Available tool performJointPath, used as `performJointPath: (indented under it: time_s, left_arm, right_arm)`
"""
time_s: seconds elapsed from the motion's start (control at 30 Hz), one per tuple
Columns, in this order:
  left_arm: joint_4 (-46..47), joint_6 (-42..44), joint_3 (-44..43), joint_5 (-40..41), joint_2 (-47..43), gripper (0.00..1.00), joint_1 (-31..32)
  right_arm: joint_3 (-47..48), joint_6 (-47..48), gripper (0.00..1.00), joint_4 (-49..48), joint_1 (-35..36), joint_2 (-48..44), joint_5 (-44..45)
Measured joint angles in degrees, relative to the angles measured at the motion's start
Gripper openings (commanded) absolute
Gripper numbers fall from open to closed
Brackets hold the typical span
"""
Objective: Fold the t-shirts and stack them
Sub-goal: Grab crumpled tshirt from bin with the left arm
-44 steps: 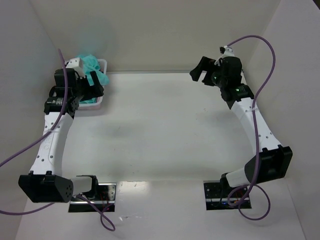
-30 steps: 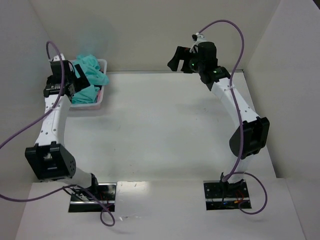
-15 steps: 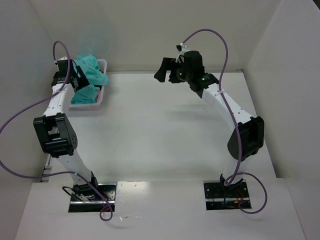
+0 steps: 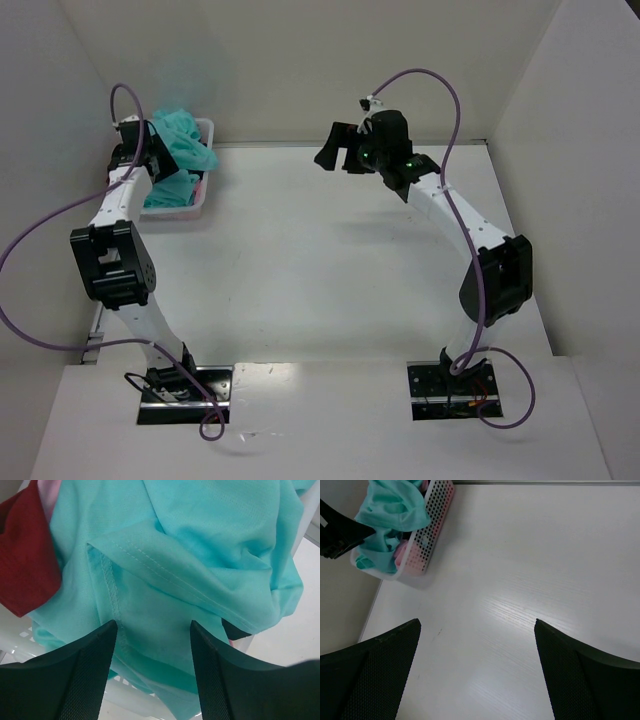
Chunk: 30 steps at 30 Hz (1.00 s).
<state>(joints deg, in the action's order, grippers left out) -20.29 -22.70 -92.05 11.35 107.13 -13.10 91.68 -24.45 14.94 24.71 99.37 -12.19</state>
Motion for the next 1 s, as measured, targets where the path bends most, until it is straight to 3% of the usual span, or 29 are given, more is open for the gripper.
performJointPath:
  time_s: [0.07, 0.13, 0.33, 0.53, 0.57, 0.6, 0.67, 0.7, 0.8, 1.0]
  left_arm:
    - [0.02, -0.02, 0.0, 0.02, 0.24, 0.66, 0.0]
    - [0.15, -0.15, 0.0, 0.24, 0.35, 0.52, 0.0]
    - [0.94, -0.35, 0.2, 0.31, 0.44, 0.0, -0.22]
    - [1.44, -1.6, 0.68, 0.42, 0.48, 0.0, -0.26]
    - [1.22, -1.6, 0.61, 0.42, 0.48, 0.04, -0.26]
    - [0.55, -1.57, 0.28, 0.39, 0.48, 0.21, -0.26]
    - [-1.11, -1.16, -0.9, 0.39, 0.48, 0.73, -0.26]
    - [-1.62, -0.96, -1.49, 0.39, 0.44, 0.82, -0.26]
    - [-1.99, -1.03, -1.7, 0.33, -0.63, 0.98, -0.28]
    - [-2.71, -1.09, -1.53, 0.83, -3.85, 1.0, -0.31]
  right_arm:
    - [-0.37, -0.28, 1.0, -0.37, 0.0, -0.28, -0.02]
    - [-0.42, -0.61, 1.0, -0.87, 0.0, -0.28, -0.04]
    - [-0.5, -1.49, 1.0, -1.66, 0.0, -0.28, -0.09]
    - [-0.52, -2.36, 1.0, -2.05, 0.0, -0.28, -0.57]
    - [-0.52, -2.56, 1.0, -2.08, 0.0, -0.28, -0.66]
    - [-0.52, -2.73, 1.0, -2.1, 0.0, -0.28, -0.72]
    - [-0.52, -2.89, 1.0, -2.12, 0.0, -0.28, -0.79]
    - [-0.52, -2.97, 1.0, -2.14, 0.0, -0.28, -0.9]
    - [-0.55, -3.21, 1.0, -2.27, 0.0, -0.28, -1.18]
    - [-2.16, -3.69, 1.0, -3.45, 0.0, -0.28, -1.97]
